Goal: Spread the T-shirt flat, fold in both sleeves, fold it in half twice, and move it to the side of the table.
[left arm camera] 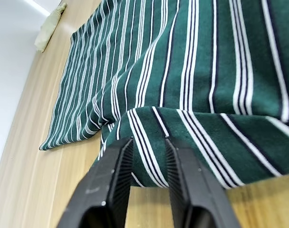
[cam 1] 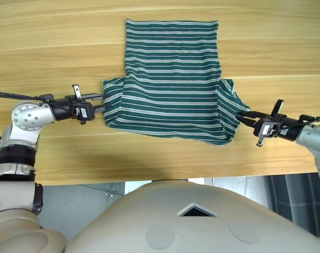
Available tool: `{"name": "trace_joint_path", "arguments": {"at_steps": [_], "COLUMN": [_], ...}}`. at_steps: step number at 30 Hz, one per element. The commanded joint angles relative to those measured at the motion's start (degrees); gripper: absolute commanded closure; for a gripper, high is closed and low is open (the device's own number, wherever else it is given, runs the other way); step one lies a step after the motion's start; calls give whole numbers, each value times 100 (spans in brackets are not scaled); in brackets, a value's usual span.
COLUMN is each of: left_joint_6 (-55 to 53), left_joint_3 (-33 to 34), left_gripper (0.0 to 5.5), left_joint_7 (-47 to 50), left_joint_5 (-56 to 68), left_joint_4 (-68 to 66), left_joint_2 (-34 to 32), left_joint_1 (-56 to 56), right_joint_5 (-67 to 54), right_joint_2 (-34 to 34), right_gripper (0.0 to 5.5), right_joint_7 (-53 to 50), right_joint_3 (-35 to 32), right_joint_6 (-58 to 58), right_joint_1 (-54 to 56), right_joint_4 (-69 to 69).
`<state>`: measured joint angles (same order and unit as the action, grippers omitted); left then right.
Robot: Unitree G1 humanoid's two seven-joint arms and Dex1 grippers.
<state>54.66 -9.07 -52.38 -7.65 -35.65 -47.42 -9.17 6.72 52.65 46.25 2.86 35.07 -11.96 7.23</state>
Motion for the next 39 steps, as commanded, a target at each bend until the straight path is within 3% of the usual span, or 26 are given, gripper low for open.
{"name": "trace_joint_path", "arguments": {"at_steps": [1, 4, 17, 21, 30, 34, 39], "left_joint_6": [113, 163, 27, 56, -60, 323, 955], "left_joint_3": [-226, -368, -1320, -1376, -1397, -1317, -1059], "left_gripper": [504, 547, 547, 547, 547, 547, 547], "left_joint_7": [225, 464, 2477, 3203, 4710, 4613, 3712], "left_joint_5": [-457, -850, -2684, -2837, -3140, -2815, -1842], "left_joint_4": [-259, -501, -1880, -2014, -2527, -2663, -2621], "left_joint_2": [-11, -42, 437, 648, 1017, 980, 688], "left_joint_1": [-157, -216, -1572, -1904, -2584, -2449, -2195], "right_joint_5": [235, 475, 2089, 2403, 2393, 1440, -311], "right_joint_2": [-93, -225, -946, -1091, -1307, -1171, -843], "right_gripper": [550, 550, 550, 550, 550, 550, 550], "right_joint_7": [-99, -281, -1559, -2068, -2601, -2201, -1993], "right_joint_3": [130, 231, 1224, 1495, 1725, 1329, 19], "right_joint_6": [-122, -214, -495, -531, -286, 170, 12], "right_joint_1": [232, 491, 2322, 2906, 3513, 3183, 2897], "right_joint_4": [35, 242, 2565, 3548, 4247, 3403, 1765]}}
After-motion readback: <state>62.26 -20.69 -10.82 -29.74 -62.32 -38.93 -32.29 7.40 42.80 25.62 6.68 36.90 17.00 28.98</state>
